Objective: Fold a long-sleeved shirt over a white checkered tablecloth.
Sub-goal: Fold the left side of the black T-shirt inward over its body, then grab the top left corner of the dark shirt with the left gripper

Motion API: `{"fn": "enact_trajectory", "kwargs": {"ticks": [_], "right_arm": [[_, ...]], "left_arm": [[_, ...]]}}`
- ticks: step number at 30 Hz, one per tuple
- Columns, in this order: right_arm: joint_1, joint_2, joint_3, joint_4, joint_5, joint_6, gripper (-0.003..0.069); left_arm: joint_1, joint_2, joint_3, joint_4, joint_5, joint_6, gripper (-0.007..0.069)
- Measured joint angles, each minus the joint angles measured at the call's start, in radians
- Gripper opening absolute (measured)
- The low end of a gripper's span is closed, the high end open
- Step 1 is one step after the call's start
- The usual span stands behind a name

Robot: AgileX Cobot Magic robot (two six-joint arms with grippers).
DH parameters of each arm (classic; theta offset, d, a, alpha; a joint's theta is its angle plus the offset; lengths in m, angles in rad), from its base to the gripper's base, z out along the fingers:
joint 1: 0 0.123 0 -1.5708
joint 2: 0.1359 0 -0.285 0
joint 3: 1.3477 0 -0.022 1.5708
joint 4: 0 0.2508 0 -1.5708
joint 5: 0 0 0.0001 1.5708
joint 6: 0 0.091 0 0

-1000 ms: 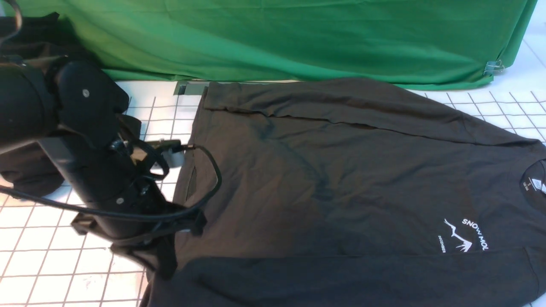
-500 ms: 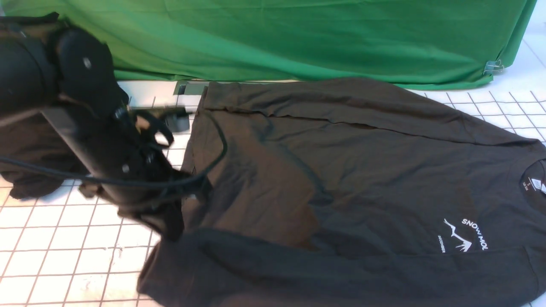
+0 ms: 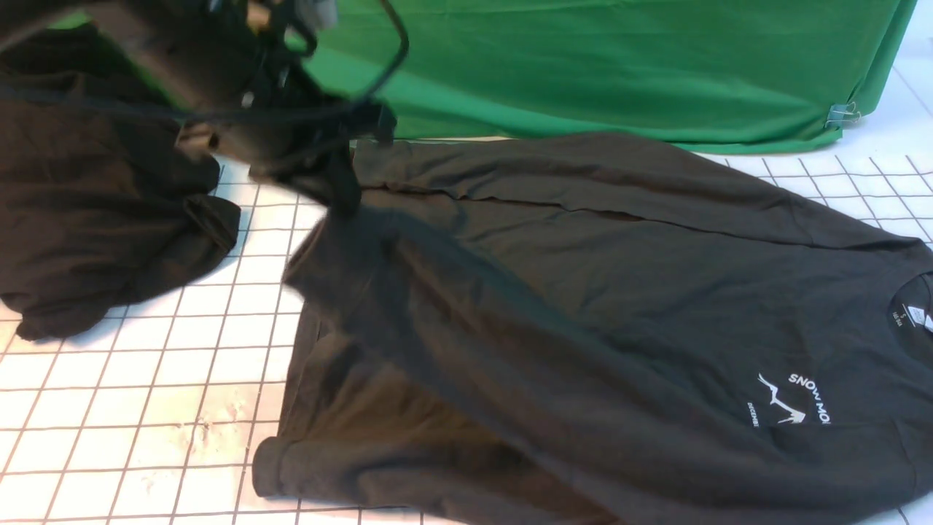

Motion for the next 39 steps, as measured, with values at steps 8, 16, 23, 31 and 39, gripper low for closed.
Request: {"fn": "enact_trajectory", "kwargs": {"ticks": [8, 16, 23, 31, 39], "right_arm": [[0.000, 0.000, 0.000, 0.000, 0.000, 0.000, 0.0229], [0.000, 0.000, 0.000, 0.000, 0.000, 0.000, 0.0235], [0.000, 0.000, 0.000, 0.000, 0.000, 0.000, 0.0238], [0.000, 0.000, 0.000, 0.000, -0.001, 0.000, 0.0238], [0.001, 0.000, 0.000, 0.000, -0.009, 0.022, 0.0238]], "left_arm": [[0.061, 0.259, -0.232, -0.014, -0.039, 0.001, 0.0060], [0.070, 0.423, -0.283, -0.025, -0.177, 0.041, 0.0113], [0.076, 0.476, -0.295, -0.006, -0.230, 0.043, 0.0359], [0.147, 0.522, -0.453, -0.159, -0.217, -0.023, 0.0479], [0.165, 0.685, -0.495, -0.364, -0.223, -0.107, 0.0376]]}}
